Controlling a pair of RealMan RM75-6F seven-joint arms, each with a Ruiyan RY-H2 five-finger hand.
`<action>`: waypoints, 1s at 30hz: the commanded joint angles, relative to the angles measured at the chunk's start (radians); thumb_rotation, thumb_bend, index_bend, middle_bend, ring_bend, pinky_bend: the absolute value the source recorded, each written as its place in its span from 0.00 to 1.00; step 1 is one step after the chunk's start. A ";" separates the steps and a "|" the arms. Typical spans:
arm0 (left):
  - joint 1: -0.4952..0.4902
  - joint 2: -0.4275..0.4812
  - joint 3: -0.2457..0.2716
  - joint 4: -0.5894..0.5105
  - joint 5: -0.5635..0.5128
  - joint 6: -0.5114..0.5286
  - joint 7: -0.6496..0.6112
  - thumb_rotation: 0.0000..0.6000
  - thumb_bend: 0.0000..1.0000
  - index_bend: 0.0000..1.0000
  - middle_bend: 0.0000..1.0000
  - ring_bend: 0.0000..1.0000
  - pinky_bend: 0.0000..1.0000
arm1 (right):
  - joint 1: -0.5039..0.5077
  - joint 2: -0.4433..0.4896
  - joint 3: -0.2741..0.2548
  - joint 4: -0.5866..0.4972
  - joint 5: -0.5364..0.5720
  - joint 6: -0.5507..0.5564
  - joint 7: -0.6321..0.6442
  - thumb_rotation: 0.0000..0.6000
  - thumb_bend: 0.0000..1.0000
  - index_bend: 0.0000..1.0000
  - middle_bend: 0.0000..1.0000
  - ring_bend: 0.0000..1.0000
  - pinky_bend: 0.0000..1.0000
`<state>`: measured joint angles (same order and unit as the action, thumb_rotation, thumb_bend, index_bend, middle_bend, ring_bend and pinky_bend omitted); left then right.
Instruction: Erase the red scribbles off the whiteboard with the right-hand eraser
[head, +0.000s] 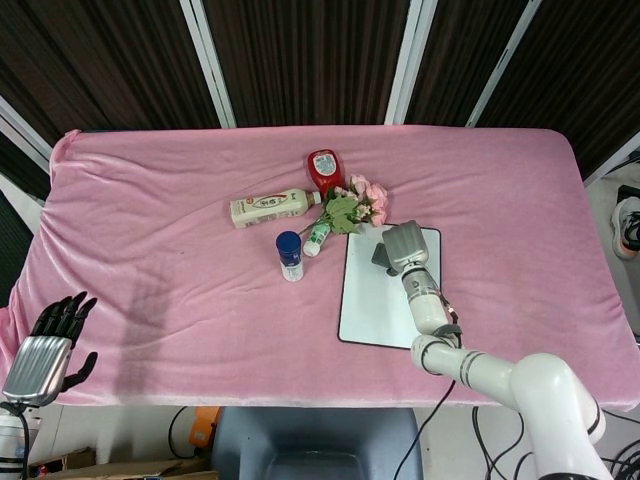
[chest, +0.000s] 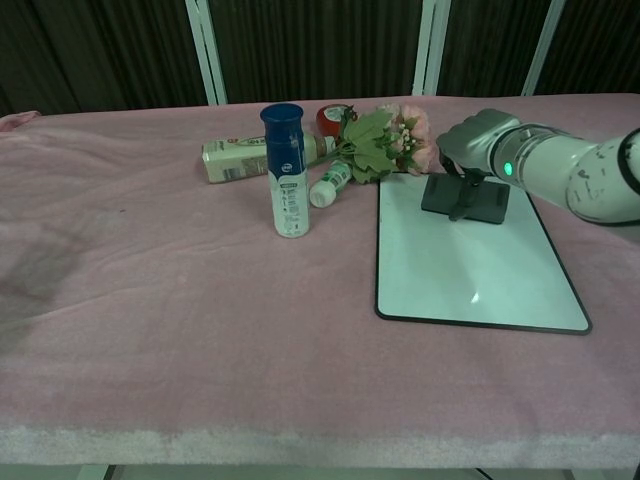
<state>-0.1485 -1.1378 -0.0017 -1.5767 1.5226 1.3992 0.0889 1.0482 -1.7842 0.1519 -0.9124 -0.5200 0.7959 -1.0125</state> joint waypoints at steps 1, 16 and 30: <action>-0.003 -0.001 -0.003 0.000 -0.008 -0.006 0.002 1.00 0.39 0.00 0.01 0.00 0.10 | 0.030 -0.057 0.016 0.110 0.042 -0.034 -0.037 1.00 0.43 0.87 0.71 0.70 0.77; -0.017 -0.004 -0.007 -0.001 -0.019 -0.030 0.008 1.00 0.39 0.00 0.00 0.00 0.10 | -0.003 -0.005 0.018 0.075 0.071 -0.054 -0.104 1.00 0.43 0.87 0.71 0.70 0.77; -0.014 -0.006 0.006 -0.012 0.014 -0.009 0.019 1.00 0.39 0.00 0.01 0.00 0.10 | -0.006 0.159 -0.054 -0.393 0.109 0.029 -0.141 1.00 0.43 0.87 0.71 0.70 0.77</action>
<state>-0.1650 -1.1447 0.0019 -1.5874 1.5315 1.3848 0.1101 1.0341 -1.6547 0.1239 -1.2344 -0.4277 0.8063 -1.1383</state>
